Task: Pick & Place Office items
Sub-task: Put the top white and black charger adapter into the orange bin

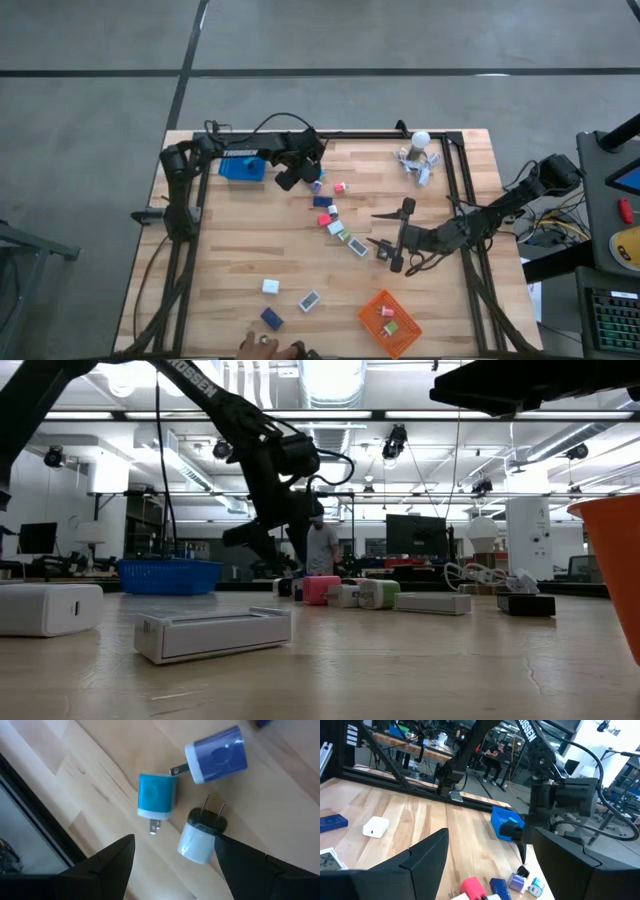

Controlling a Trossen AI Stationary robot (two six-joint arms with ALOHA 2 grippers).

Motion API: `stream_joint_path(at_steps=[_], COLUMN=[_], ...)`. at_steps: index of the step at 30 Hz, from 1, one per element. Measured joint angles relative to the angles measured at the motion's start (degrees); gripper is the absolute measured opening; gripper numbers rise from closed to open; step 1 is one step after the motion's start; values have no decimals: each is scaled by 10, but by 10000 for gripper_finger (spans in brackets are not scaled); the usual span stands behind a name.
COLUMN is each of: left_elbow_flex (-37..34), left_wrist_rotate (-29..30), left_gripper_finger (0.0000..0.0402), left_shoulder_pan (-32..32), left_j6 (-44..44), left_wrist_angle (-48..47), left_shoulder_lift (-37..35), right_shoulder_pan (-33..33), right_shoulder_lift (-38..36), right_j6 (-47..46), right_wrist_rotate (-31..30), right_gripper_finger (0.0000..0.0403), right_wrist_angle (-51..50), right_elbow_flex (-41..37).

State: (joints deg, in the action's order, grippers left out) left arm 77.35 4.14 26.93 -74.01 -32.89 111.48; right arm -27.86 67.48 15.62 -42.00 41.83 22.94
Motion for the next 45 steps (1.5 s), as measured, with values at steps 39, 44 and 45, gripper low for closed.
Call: stream_joint_path(at_steps=[39, 44, 45], left_elbow_flex=[-26, -26, -26], left_wrist_rotate=[-58, -57, -57], left_gripper_finger=[245, 236, 236], left_shoulder_pan=[30, 30, 30], left_j6=[12, 30, 32], left_wrist_angle=[-7, -9, -10], left_shoulder_lift=[37, 35, 34], right_shoulder_pan=[0, 0, 0], right_shoulder_lift=[-34, -34, -34], right_j6=[0, 2, 3], right_wrist_rotate=[15, 15, 15], right_gripper_finger=[281, 281, 281], right_wrist_angle=[-27, -27, -27], right_elbow_flex=[0, 0, 0])
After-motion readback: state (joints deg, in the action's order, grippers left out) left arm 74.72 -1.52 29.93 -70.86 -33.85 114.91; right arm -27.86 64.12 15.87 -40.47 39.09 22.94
